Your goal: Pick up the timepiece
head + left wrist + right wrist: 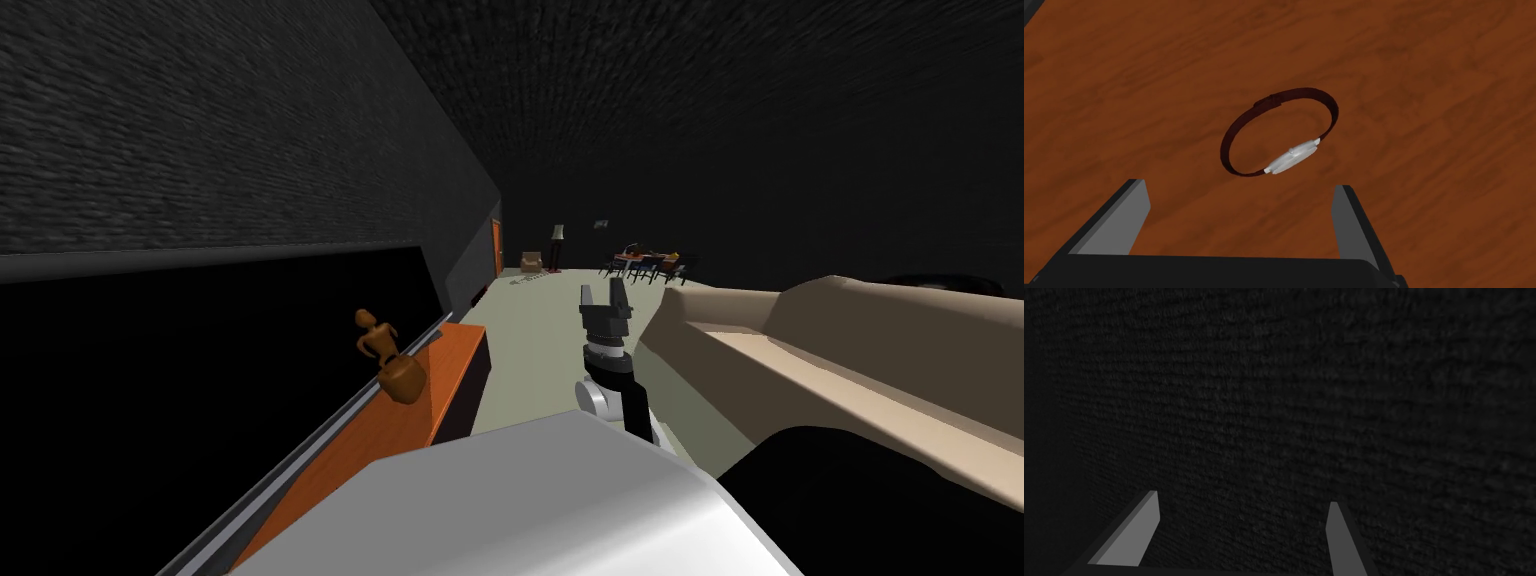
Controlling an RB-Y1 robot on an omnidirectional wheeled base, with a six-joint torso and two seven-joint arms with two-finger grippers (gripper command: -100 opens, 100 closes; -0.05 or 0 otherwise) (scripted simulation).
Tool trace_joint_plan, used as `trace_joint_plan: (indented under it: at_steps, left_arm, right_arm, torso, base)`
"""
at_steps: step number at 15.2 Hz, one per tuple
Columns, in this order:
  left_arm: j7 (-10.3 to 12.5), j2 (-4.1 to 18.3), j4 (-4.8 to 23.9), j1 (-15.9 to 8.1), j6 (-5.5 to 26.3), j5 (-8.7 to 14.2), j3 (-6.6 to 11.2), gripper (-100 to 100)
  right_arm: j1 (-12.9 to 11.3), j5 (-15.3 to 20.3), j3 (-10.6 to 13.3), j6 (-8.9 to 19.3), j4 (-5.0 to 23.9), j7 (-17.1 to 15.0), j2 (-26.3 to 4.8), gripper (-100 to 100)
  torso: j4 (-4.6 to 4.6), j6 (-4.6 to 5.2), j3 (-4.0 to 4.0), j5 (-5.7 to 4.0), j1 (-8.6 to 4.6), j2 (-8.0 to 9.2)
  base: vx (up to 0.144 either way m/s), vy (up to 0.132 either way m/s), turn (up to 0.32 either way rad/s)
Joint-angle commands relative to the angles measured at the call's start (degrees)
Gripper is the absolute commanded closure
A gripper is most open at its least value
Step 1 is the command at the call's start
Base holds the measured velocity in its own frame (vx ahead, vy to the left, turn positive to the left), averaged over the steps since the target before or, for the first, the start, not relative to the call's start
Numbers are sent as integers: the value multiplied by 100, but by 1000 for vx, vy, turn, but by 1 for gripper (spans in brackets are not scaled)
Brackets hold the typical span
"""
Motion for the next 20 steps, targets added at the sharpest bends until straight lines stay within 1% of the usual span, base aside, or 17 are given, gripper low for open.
trace_joint_plan:
  at_steps: [1,4,5,6,8,9,11,12,13,17,18,19,20]
  left_arm:
    - [92,97,84,67,201,101,130,-100]
    - [183,170,128,140,371,166,251,-100]
    - [166,118,69,125,288,108,194,-100]
    - [216,55,225,80,135,127,272,-100]
    - [231,10,334,42,13,142,316,-100]
    - [246,-34,443,5,-109,156,361,-100]
    - [260,-79,553,-32,-231,171,406,-100]
    - [227,-33,508,-23,-141,178,377,-100]
    - [246,-34,443,5,-109,156,361,100]
    - [209,77,170,98,196,120,249,100]
    - [195,121,61,135,318,105,204,100]
    - [241,72,134,113,198,99,245,100]
    - [216,261,223,143,290,-83,187,-100]
  right_arm:
    - [0,0,0,0,0,0,0,0]
    - [0,0,0,0,0,0,0,0]
    - [0,0,0,0,0,0,0,0]
    - [-1,0,0,0,0,0,0,0]
    - [-4,0,0,1,1,0,-1,0]
    - [-4,0,0,1,1,0,-1,0]
    - [-5,0,0,1,1,0,-1,0]
    - [-4,0,0,1,2,0,-1,0]
    - [-3,0,-1,1,2,0,-1,0]
    - [1,0,0,0,0,0,1,0]
    - [0,0,0,0,0,0,0,0]
    - [1,0,0,0,0,0,0,0]
    - [0,0,0,0,0,0,0,0]
  torso:
    - [0,0,0,0,0,0]
    - [0,0,2,0,-2,3]
    - [1,0,4,0,-1,7]
    - [3,1,10,1,6,19]
    - [13,8,36,8,37,65]
    - [17,4,46,10,50,84]
    - [24,5,63,13,59,112]
    - [25,4,65,13,54,115]
    - [23,0,60,11,45,103]
    - [0,-18,11,11,14,21]
    - [-2,-16,6,10,16,13]
    - [-3,-16,2,11,19,7]
    - [-2,-12,5,13,28,13]
  base:
    - [148,-52,26]
    - [123,-52,26]
    - [63,-24,15]
    - [-20,27,-257]
    - [-90,80,-310]
    - [-137,97,-255]
    - [-146,76,-262]
    - [-76,32,-86]
    - [-2,8,173]
    - [107,-79,287]
    - [131,-87,263]
    - [82,-59,116]
    - [4,-75,-63]
